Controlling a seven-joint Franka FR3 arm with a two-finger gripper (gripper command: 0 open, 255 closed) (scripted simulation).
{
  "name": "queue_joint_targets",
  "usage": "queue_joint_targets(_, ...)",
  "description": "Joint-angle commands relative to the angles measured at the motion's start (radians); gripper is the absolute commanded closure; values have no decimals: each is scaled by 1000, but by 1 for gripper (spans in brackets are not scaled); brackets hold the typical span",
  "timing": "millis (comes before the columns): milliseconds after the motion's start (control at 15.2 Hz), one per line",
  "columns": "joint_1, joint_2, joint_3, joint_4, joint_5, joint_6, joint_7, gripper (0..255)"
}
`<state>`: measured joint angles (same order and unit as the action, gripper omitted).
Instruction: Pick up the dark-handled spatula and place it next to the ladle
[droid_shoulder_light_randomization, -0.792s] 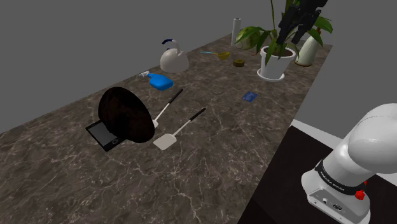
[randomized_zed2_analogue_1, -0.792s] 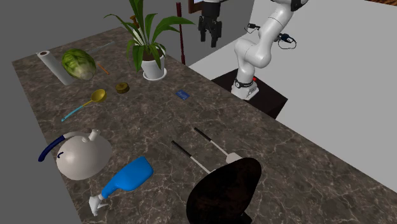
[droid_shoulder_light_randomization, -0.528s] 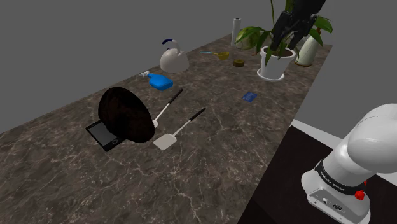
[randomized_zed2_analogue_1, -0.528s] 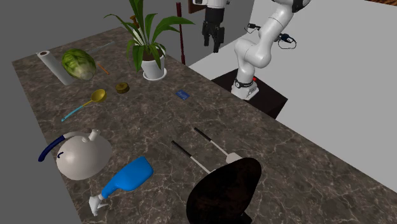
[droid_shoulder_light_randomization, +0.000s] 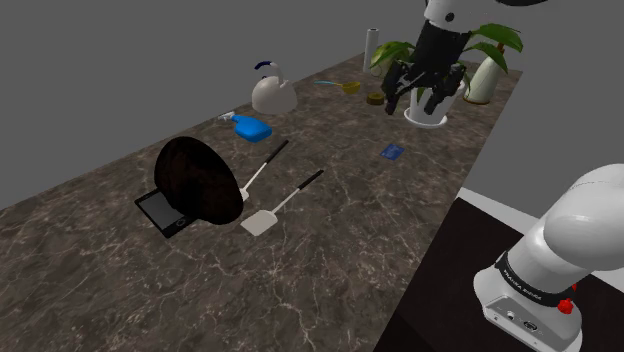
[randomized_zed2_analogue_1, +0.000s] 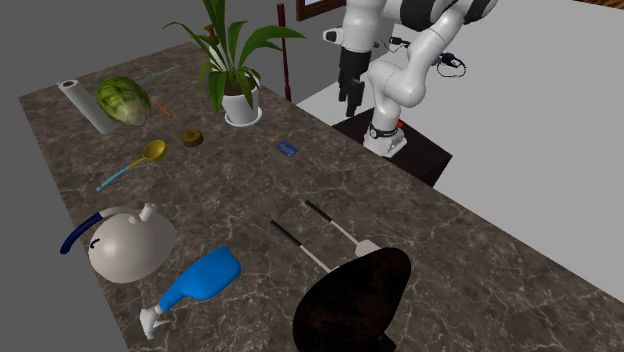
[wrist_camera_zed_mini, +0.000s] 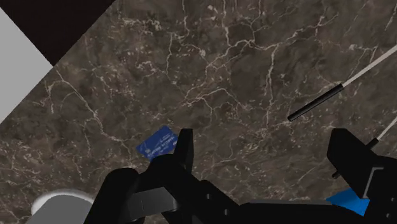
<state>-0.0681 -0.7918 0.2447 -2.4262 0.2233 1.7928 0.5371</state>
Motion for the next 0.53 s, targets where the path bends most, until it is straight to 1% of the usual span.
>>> queue_joint_targets(0, -11, 24, 71, -9, 27, 38, 114, 0)
queue_joint_targets(264, -47, 110, 209, 5, 62, 112, 324, 0)
queue_joint_targets(462, -87, 198, 315, 38, 68, 169, 486, 0)
